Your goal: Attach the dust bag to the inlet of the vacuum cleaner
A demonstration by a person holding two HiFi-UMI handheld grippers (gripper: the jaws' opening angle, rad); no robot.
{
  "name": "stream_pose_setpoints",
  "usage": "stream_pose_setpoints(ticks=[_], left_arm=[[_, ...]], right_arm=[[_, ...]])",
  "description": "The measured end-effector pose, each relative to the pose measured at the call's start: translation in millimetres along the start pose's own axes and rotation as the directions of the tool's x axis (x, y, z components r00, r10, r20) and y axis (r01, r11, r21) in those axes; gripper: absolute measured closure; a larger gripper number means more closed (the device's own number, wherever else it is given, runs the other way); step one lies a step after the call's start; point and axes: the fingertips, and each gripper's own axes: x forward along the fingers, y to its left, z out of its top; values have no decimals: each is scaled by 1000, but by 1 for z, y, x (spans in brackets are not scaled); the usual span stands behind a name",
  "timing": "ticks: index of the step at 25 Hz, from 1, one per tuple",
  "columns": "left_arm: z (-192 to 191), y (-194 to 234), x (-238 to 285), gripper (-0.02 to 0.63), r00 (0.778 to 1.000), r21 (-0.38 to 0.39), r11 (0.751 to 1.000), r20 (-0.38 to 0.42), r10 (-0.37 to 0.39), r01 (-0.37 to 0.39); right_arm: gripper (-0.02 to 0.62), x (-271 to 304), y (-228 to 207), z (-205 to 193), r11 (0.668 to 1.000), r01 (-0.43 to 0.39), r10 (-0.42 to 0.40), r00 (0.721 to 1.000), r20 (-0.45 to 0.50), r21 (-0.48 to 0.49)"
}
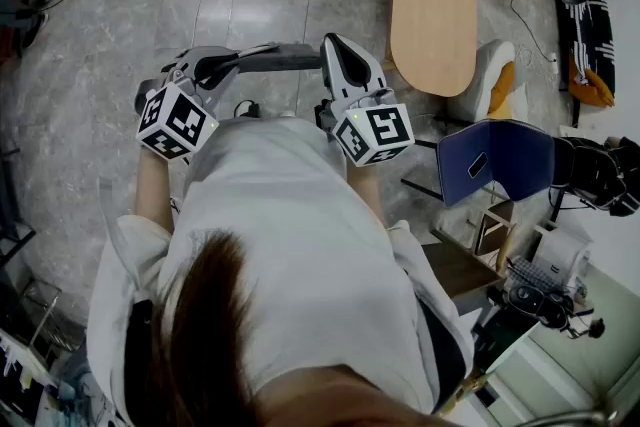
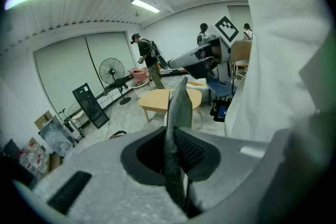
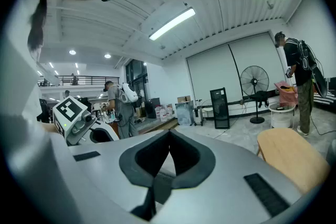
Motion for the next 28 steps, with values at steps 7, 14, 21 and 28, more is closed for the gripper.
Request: stream_pose_setpoints(ticks=[7,14,21,28], left_arm=[[16,-15,9,566,1000,-21,1000,-14,18,-18],[40,-33,32,567,999,-30,999,1,40,-40],[56,-52,52,568,999,-64,998,40,26,-23],[62,-53,58,568,999,-48,999,30,18,-17]], right_arm=[[594,-23,-17,4,1000,-17,17,1000,1,0],[594,-47,-44,3,999,-32,32,999,8,-10],[594,-74,-61,-2,1000,-21,21,999,35,7],[594,-78,-67,-6,999,-3,2,999,51,32]])
